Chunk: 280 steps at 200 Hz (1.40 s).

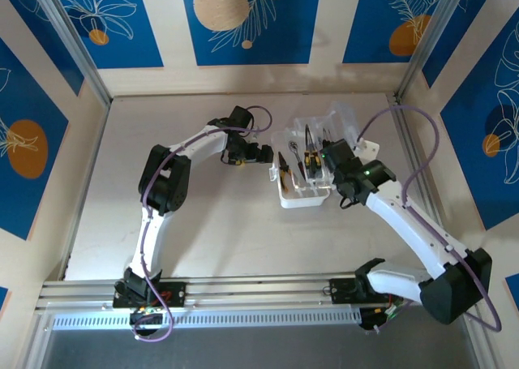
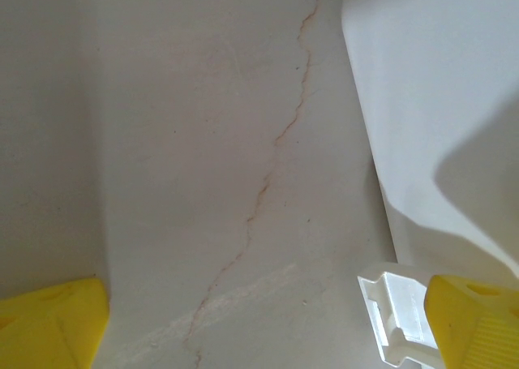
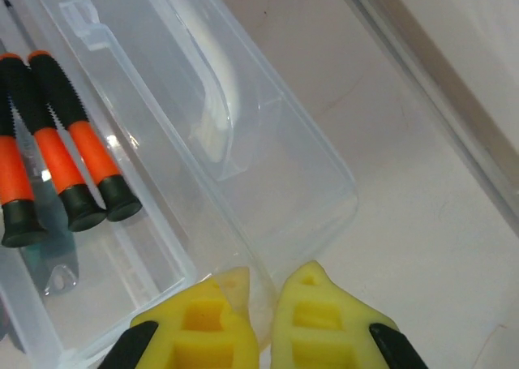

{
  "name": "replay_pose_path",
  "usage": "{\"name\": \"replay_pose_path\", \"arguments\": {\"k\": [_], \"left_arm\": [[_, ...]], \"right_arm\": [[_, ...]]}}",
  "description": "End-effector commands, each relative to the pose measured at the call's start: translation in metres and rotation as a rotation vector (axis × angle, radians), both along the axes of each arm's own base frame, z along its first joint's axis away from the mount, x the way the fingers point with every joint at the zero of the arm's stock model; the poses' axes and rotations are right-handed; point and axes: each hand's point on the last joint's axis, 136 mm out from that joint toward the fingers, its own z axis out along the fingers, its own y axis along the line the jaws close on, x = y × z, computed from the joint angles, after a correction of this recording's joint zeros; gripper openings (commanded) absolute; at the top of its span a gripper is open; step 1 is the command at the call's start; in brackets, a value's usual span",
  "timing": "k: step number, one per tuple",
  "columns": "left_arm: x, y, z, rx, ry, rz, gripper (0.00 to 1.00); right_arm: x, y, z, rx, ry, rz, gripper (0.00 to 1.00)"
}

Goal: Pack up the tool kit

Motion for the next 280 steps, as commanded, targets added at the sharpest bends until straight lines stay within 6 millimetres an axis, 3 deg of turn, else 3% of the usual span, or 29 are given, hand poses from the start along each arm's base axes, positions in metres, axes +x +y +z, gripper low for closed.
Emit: {"name": "replay_pose_path", "arguments": {"k": [1,66,92,123,168,189,225,280], "left_arm": [[-0.018,-0.03,0.0,-0.083,0.009,-0.089,1.0],[-0.02,-0.034,0.003,-0.11,0.002,-0.106,1.0],[-0.021,-0.034,0.003,-0.12,-0.001,-0.108,1.0],[-0.022,-0.034,0.005,-0.144,-0.019,-0.093,1.0],[-0.023,-0.027,0.007,-0.144,-0.038,-0.075,1.0],[-0.025,-0.019,0.009,-0.13,-0.048,-0.066,1.0],[-0.03,0.011,0.023,-0.104,-0.12,-0.055,1.0],[-0.04,0.038,0.052,-0.09,-0.379,-0.094,1.0]], "right_arm": [[-0.002,0.049,-0.002,0.118,0.017,0.08,0.0],[-0.007,0.115,-0.002,0.123,0.037,0.14,0.0],[-0.01,0.131,-0.001,0.129,0.046,0.135,0.21],[-0.016,0.136,0.005,0.127,0.054,0.11,0.46],[-0.027,0.133,0.015,0.131,0.05,0.093,0.6],[-0.028,0.13,0.018,0.135,0.043,0.105,0.74],[0.0,0.132,0.011,0.215,0.107,0.266,0.97],[0.059,0.114,0.0,0.451,0.144,0.494,1.0]]}}
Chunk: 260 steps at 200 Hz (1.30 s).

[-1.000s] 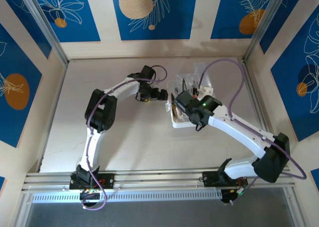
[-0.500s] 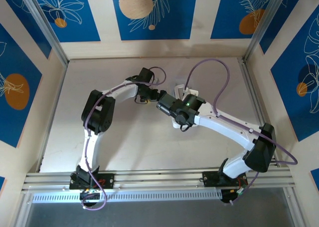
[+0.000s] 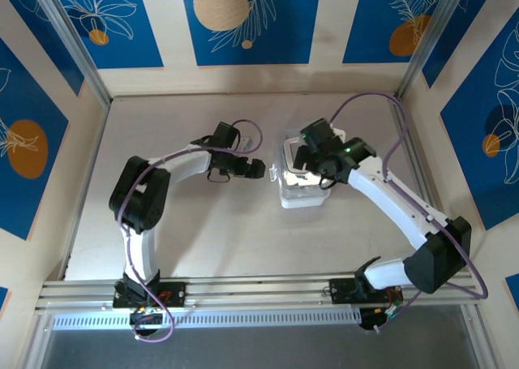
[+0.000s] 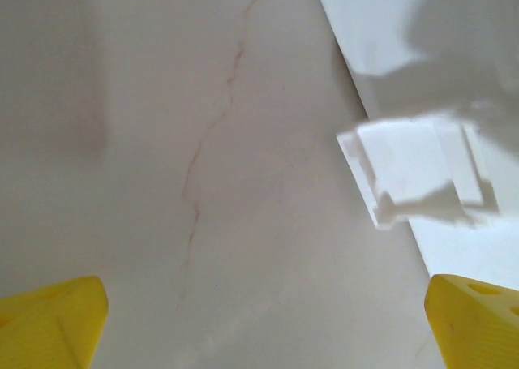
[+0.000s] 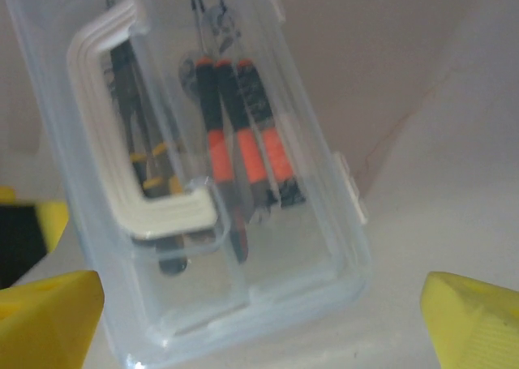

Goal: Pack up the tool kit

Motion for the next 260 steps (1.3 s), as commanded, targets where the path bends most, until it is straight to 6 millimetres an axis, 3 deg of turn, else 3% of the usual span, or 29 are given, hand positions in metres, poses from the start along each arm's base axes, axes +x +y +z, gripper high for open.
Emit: {"name": "replay_pose_path", "arguments": {"k": [1,40,63,108,147,209,260], "left_arm": [[0.01,0.007,0.033,-0.025,-0.22,-0.024,1.0],[-0.011,-0.003,0.051,-0.087,-0.55,-0.146,1.0],[-0.028,-0.015,0.046,-0.08,-0.739,-0.233,1.0],[-0.038,-0.038,0.021,-0.065,-0.814,-0.304,1.0],[-0.031,-0.047,0.001,-0.038,-0.81,-0.281,1.0],[-0.016,-0.049,-0.011,-0.019,-0.813,-0.23,1.0],[0.004,-0.025,-0.021,0.118,-0.792,-0.102,1.0]], "right_arm": [[0.021,0.025,0.003,0.154,-0.018,0.261,1.0],[0.054,0.028,-0.023,0.215,0.073,0.397,0.99],[0.076,0.028,-0.036,0.238,0.087,0.417,0.99],[0.104,0.037,-0.059,0.254,0.124,0.466,0.99],[0.098,0.055,-0.074,0.243,0.178,0.552,0.99],[0.082,0.082,-0.076,0.271,0.198,0.663,1.0],[0.077,0.089,-0.076,0.265,0.207,0.698,1.0]]}}
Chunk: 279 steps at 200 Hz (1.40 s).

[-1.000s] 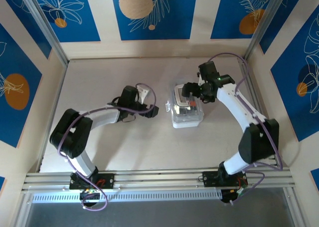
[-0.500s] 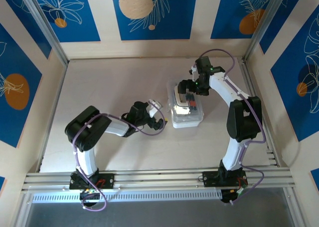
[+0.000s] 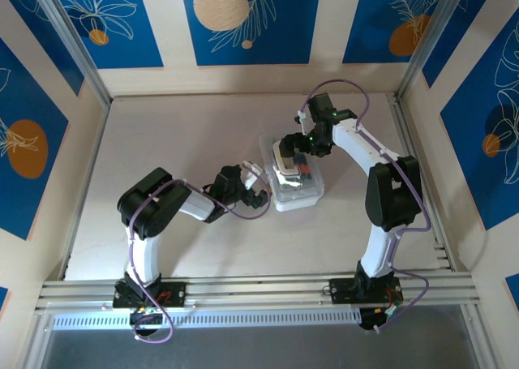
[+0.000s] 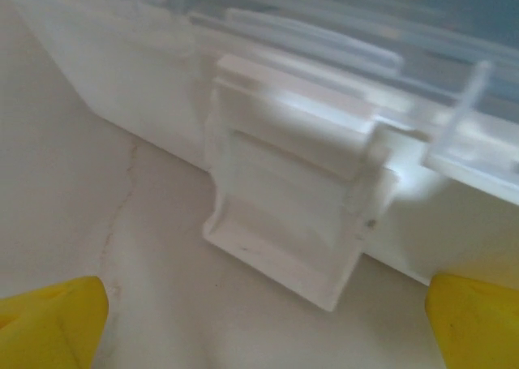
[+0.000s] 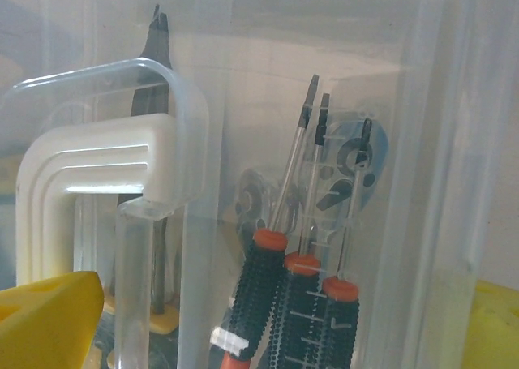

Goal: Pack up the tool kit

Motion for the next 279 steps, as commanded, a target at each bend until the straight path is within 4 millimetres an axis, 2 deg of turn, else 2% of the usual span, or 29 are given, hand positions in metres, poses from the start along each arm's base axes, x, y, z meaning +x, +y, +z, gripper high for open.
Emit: {"name": "replay_pose_path", "arguments": {"k": [1,26,93,203,279], "left_arm": [[0.022,0.008,0.006,0.023,-0.035,0.121,1.0],[0.027,0.02,0.004,0.037,-0.021,0.181,1.0],[0.033,0.037,0.007,0.058,-0.002,0.25,1.0],[0.027,0.054,0.054,0.091,-0.074,0.273,1.0],[0.025,0.061,0.061,0.105,-0.082,0.286,1.0]], "right_arm": [[-0.019,0.034,0.004,0.094,0.06,0.106,1.0],[-0.02,0.033,0.005,0.093,0.063,0.108,1.0],[-0.022,0.032,0.003,0.099,0.071,0.11,1.0],[-0.025,0.029,-0.001,0.111,0.081,0.101,0.99],[-0.028,0.028,-0.003,0.115,0.085,0.099,0.99]]}}
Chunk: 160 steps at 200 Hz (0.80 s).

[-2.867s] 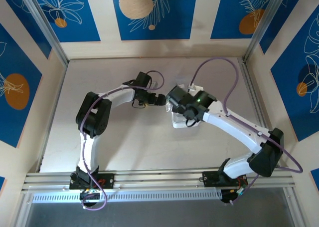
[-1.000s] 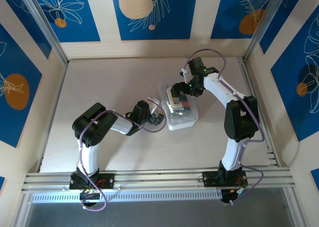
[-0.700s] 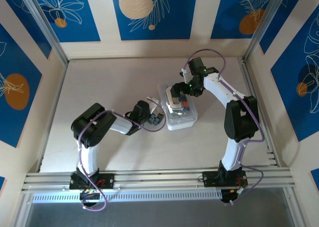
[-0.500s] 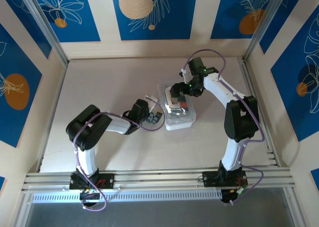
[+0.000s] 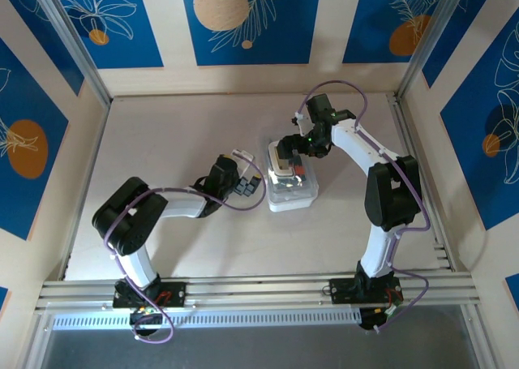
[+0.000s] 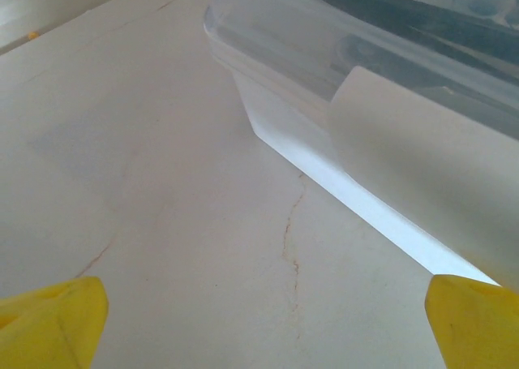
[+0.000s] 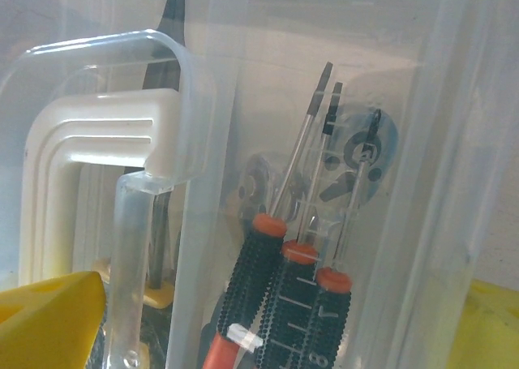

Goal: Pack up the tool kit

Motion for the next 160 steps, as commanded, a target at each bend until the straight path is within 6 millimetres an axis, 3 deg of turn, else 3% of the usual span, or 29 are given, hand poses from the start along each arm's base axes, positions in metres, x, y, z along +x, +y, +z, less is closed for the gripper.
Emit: {"name": "replay_pose_path", "arguments": {"k": [1,62,123,160], "left_arm": [[0.004,0.01,0.015,-0.003,-0.036,0.037,1.0],[0.007,0.02,0.018,-0.097,0.068,0.055,1.0],[0.001,-0.011,0.017,-0.286,0.311,-0.127,1.0],[-0.001,-0.017,0.016,-0.331,0.373,-0.16,1.0]], "right_arm": [[-0.021,0.018,-0.002,0.074,0.065,0.057,0.99],[-0.024,0.019,-0.004,0.082,0.073,0.056,0.99],[-0.024,0.02,-0.003,0.086,0.075,0.058,0.99],[-0.025,0.021,-0.002,0.086,0.073,0.061,0.99]]}}
